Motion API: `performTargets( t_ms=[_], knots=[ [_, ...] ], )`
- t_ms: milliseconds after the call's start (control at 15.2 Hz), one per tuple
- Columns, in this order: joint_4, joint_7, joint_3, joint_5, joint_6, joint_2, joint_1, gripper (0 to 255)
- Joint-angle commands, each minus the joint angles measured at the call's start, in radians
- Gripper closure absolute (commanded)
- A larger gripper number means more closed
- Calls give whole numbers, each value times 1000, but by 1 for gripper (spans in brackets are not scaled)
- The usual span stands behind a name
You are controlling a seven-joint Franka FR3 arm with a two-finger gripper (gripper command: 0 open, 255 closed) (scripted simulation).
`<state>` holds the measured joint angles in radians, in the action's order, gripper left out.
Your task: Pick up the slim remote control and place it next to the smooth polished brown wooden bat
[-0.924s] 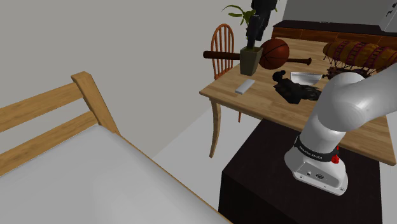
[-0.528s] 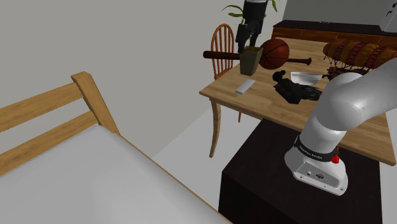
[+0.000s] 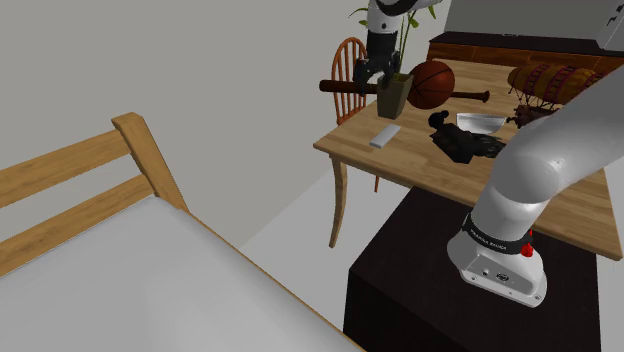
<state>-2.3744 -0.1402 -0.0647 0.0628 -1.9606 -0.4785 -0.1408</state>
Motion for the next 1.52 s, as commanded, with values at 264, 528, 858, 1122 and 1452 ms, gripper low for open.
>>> performTargets(
  t_ms=[264, 528, 858, 1122, 1452],
  knots=[
    [46, -118, -39, -7, -133, 189, -62, 0],
    [86, -187, -69, -21, -208, 313, -98, 0],
    [144, -263, -111, -55, -290, 464, -140, 0],
    [194, -313, -144, -95, -345, 581, -174, 0],
    [260, -366, -179, -162, -404, 723, -221, 0]
  ],
)
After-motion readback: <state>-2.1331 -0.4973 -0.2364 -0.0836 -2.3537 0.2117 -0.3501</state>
